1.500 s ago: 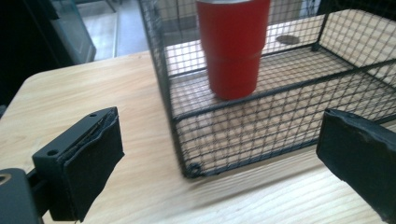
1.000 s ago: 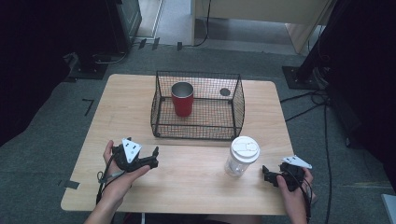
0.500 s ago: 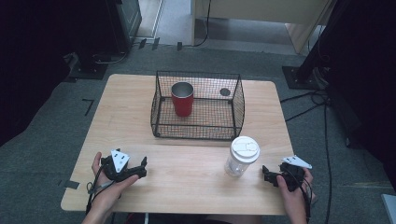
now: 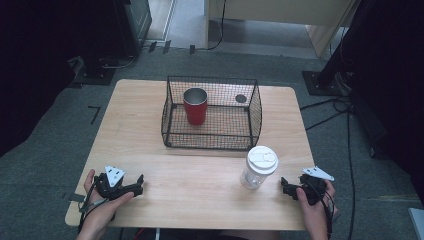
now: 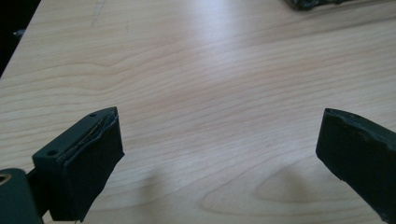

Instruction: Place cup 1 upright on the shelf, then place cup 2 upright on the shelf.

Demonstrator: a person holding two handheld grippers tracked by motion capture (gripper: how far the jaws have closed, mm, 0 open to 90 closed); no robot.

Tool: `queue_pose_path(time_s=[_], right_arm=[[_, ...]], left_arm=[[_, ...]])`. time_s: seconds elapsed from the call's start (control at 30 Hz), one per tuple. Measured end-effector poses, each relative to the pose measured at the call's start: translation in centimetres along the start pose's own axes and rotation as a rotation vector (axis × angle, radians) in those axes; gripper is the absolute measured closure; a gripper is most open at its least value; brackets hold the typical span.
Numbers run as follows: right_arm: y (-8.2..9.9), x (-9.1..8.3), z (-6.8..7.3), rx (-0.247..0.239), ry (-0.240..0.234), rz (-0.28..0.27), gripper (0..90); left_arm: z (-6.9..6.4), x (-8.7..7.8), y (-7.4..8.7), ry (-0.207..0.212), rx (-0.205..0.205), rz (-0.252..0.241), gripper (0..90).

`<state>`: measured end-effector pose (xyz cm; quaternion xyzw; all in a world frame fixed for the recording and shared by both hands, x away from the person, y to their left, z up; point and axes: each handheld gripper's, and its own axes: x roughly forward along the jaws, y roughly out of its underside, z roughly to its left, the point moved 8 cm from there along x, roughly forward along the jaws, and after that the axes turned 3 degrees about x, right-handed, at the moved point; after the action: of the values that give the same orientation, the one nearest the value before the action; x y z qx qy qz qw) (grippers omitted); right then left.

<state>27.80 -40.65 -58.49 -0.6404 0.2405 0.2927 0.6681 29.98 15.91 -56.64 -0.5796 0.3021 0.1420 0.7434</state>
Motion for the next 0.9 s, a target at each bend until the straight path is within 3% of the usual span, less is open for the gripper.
queue_pose_path(time_s=[0.23, 0.3, 0.43, 0.5, 0.57, 0.63, 0.8, 0.9], right_arm=[[0.0, 0.0, 0.0, 0.001, 0.0, 0.0, 0.0], [0.0, 0.0, 0.0, 0.001, 0.001, 0.0, 0.0], [0.1, -0.1, 0.0, 0.019, 0.021, -0.005, 0.3], [0.1, -0.3, 0.1, 0.021, 0.032, -0.006, 4.4], [-0.2, -0.8, 0.3, 0.011, 0.055, -0.018, 19.9], [-0.5, -1.1, 0.7, 0.006, 0.059, -0.04, 17.4], [-0.6, -1.7, 2.1, -0.017, 0.032, -0.052, 14.6], [-0.8, -2.2, 3.1, -0.009, -0.026, -0.079, 14.6]], left_arm=[[0.7, 0.2, 0.9, 0.013, -0.021, 0.085, 1.3], [0.7, 0.3, 1.2, 0.026, -0.047, 0.122, 1.2], [0.8, 0.4, 1.4, 0.045, -0.091, 0.137, 1.3], [0.9, 0.4, 1.4, 0.042, -0.094, 0.137, 1.3], [0.9, 0.4, 1.4, 0.041, -0.093, 0.138, 1.3], [0.9, 0.4, 1.4, 0.039, -0.095, 0.138, 1.3], [0.9, 0.4, 1.4, 0.039, -0.095, 0.138, 1.2], [0.9, 0.4, 1.4, 0.039, -0.095, 0.138, 1.3]])
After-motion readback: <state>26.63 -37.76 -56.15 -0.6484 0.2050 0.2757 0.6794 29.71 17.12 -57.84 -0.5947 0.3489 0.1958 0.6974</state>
